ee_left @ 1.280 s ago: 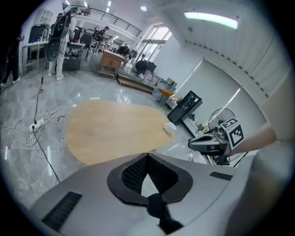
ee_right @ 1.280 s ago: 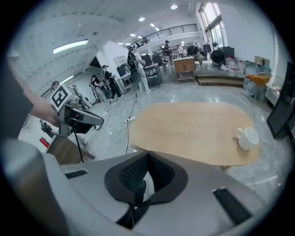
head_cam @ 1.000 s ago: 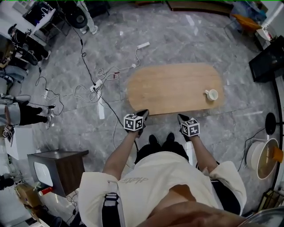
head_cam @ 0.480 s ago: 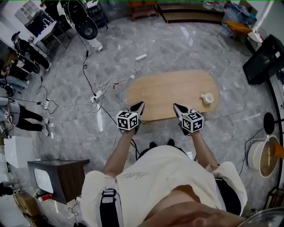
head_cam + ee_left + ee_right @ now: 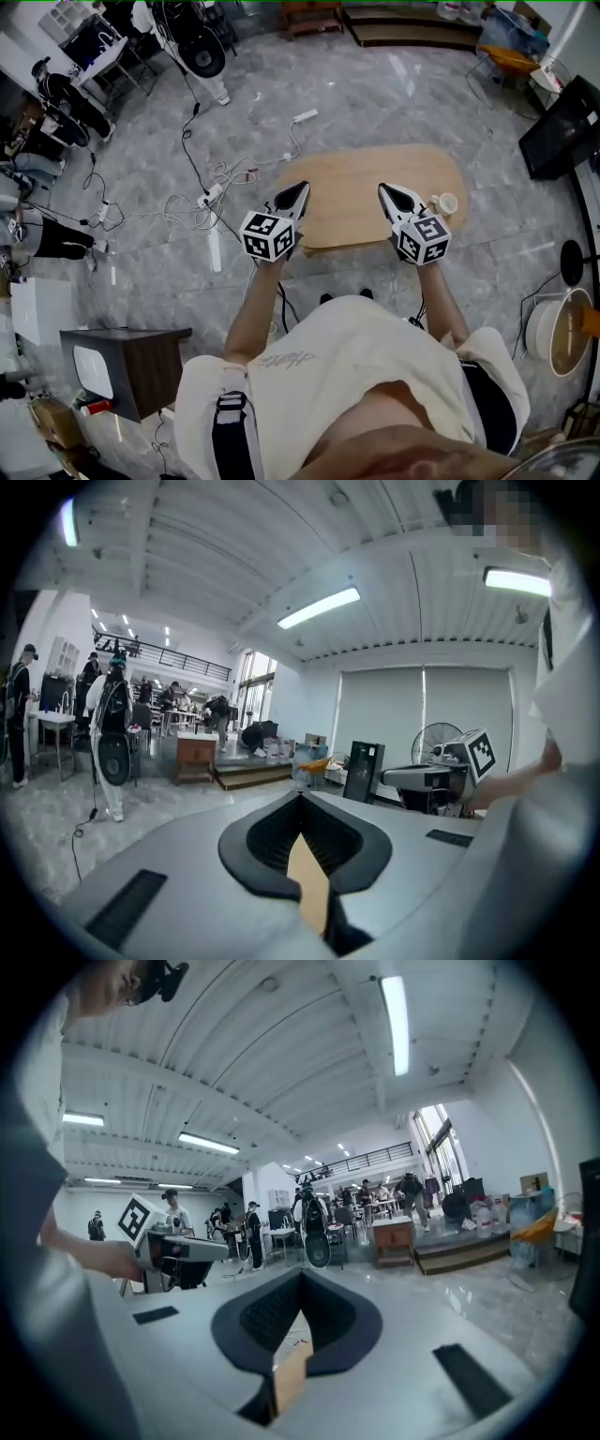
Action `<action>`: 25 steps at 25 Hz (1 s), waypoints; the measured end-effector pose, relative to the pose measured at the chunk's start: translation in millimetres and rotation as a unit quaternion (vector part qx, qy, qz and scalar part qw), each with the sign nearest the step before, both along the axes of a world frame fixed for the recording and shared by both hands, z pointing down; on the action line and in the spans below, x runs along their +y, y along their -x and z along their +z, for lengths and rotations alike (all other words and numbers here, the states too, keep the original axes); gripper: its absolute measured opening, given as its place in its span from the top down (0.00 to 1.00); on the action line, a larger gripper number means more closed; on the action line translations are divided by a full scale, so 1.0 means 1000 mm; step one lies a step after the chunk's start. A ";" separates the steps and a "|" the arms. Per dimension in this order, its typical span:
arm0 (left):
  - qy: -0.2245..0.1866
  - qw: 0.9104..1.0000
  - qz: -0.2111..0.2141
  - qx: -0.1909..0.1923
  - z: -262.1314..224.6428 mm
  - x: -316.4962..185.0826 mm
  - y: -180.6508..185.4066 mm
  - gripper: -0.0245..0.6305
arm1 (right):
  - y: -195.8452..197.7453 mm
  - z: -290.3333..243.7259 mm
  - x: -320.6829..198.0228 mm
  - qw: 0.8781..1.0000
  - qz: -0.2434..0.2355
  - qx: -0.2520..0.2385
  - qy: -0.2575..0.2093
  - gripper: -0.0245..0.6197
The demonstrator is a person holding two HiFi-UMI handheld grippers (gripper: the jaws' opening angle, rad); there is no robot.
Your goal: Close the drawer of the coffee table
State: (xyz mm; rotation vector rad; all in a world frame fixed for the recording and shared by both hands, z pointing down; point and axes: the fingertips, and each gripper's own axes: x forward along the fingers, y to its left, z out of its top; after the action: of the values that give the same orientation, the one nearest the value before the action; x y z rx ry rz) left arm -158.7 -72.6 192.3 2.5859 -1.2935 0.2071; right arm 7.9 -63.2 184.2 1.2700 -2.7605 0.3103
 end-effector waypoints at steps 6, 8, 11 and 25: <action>-0.049 0.998 -0.017 -0.019 -0.041 0.009 0.013 0.96 | 0.006 -0.042 0.006 0.998 -0.003 -0.018 -0.056 0.97; -0.063 0.998 -0.017 -0.025 -0.053 0.014 0.015 0.96 | 0.010 -0.057 0.012 0.997 -0.006 -0.022 -0.068 0.97; -0.091 0.995 -0.021 -0.028 -0.068 0.017 0.013 0.96 | 0.013 -0.072 0.013 0.997 -0.003 -0.032 -0.069 0.97; -0.115 0.993 -0.032 -0.019 -0.078 0.010 0.004 0.96 | 0.001 -0.080 0.019 0.997 0.018 -0.004 -0.075 0.97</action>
State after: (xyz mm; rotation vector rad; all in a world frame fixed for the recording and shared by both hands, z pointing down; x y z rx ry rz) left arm -162.4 -62.3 114.5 2.7359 -1.4913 0.0999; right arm 6.4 -43.7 103.8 1.3566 -2.8167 0.1134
